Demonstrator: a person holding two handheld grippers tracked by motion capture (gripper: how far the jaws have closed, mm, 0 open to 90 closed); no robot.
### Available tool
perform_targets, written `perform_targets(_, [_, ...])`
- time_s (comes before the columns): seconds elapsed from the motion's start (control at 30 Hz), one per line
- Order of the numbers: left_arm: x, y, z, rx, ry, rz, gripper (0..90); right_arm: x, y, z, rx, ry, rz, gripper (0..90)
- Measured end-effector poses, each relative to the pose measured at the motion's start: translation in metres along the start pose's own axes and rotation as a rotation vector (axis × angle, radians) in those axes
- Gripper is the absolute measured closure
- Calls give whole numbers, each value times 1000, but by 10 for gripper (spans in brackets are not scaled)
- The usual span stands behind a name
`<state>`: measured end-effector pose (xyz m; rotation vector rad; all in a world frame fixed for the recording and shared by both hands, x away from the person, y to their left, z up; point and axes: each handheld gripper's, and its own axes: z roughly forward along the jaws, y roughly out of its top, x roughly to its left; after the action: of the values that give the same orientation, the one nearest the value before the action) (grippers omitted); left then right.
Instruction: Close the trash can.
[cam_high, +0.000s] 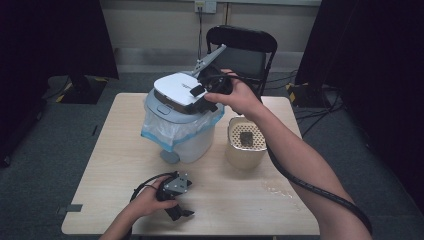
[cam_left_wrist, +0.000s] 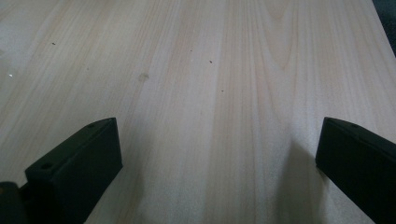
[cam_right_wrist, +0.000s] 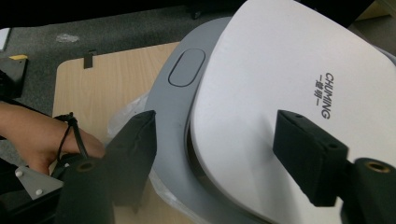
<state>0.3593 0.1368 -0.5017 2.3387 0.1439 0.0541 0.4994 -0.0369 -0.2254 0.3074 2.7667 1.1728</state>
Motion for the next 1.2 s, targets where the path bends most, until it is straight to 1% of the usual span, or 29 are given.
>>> perform_targets(0.07, [0,0,-1,9,2,0,0,1,1,1,3,4,1,347])
perform_targets(0.13, [0,0,-1,7,2,1,0,1,1,3,11,5,9,388])
perform_targets(0.17, [0,0,0,0,0,0,0,1,1,4,5,10,13,410])
perform_targets(0.2, [0,0,-1,14,5,-6,0,0,1,5,6,12,15,429])
perform_targets(0.23, [0,0,-1,14,5,-6,0,0,1,5,6,12,15,429])
perform_targets(0.27, [0,0,-1,16,4,-6,0,-1,0,7,10,7,22,483])
perform_targets(0.3, [0,0,-1,19,4,-5,0,-2,-1,7,9,10,26,498])
perform_targets(0.33, [0,0,0,1,0,0,0,-3,-1,8,10,10,29,513])
perform_targets(0.37, [0,0,0,1,0,0,0,-3,-1,8,10,10,29,513])
perform_targets(0.4, [0,0,-1,18,5,-5,0,-3,-2,8,6,7,29,528])
perform_targets(0.43, [0,0,0,6,0,1,0,-5,-3,10,13,5,32,542])
perform_targets(0.47, [0,0,0,6,0,1,0,-6,-3,11,13,8,36,548])
perform_targets(0.5, [0,0,0,4,0,0,0,-6,-4,12,19,-1,32,554])
perform_targets(0.57, [0,0,0,5,1,0,0,-7,-3,13,11,-6,32,557])
perform_targets(0.6, [0,0,0,2,-11,-10,0,-9,-2,14,16,-20,31,556])
perform_targets(0.63, [0,0,0,2,-11,-10,0,-9,-2,14,16,-20,31,556])
perform_targets(0.67, [0,0,1,-1,-11,-10,0,-11,-1,16,18,-30,21,554])
perform_targets(0.7, [0,0,0,-1,-11,-10,0,-12,0,17,19,-32,23,553])
perform_targets(0.77, [-1,0,0,12,-7,-16,0,-13,1,18,14,-36,33,545])
perform_targets(0.8, [0,0,0,0,-10,-11,0,-13,1,19,10,-37,35,541])
perform_targets(0.97, [0,0,0,4,-9,-10,0,-18,3,24,-12,-41,46,539])
perform_targets(1.07, [0,0,0,1,-10,-10,0,-20,4,26,-17,-44,44,539])
perform_targets(1.17, [0,0,0,4,-9,-9,0,-21,5,28,-27,-45,57,537])
perform_targets(1.2, [0,0,0,0,-10,-11,0,-22,5,29,-32,-46,52,536])
